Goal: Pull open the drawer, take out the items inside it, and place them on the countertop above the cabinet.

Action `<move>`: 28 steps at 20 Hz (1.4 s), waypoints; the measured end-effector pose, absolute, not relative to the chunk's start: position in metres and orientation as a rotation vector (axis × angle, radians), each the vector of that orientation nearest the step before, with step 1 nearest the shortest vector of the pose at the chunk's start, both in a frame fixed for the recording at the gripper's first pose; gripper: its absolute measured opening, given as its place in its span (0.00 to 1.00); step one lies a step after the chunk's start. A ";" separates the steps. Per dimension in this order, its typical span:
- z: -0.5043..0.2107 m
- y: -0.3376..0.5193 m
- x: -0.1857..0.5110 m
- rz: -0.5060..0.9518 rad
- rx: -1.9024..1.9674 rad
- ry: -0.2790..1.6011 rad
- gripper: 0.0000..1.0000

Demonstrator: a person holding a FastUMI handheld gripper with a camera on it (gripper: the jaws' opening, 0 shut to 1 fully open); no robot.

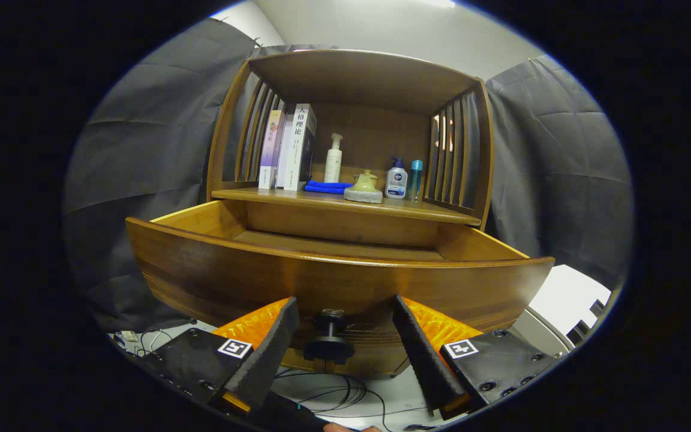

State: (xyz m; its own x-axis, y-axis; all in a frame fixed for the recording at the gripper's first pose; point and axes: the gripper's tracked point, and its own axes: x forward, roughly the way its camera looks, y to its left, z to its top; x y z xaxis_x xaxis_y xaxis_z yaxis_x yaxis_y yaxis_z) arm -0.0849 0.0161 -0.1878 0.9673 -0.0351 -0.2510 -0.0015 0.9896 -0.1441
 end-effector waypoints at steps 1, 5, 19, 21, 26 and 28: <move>-0.187 0.016 -0.083 -0.018 -0.150 0.247 1.00; -0.187 0.016 -0.075 -0.018 -0.133 0.244 1.00; -0.179 0.023 0.011 -0.040 -0.063 0.206 1.00; -0.180 0.024 0.023 -0.043 -0.057 0.204 1.00; -0.182 0.024 0.053 -0.048 -0.050 0.208 1.00; -0.183 0.025 0.062 -0.053 -0.040 0.216 1.00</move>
State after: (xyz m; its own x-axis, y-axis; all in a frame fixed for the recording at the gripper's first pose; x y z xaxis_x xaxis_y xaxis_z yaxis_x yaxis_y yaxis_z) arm 0.0620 0.0248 -0.1828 0.9754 -0.0567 -0.2129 0.0482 0.9978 -0.0450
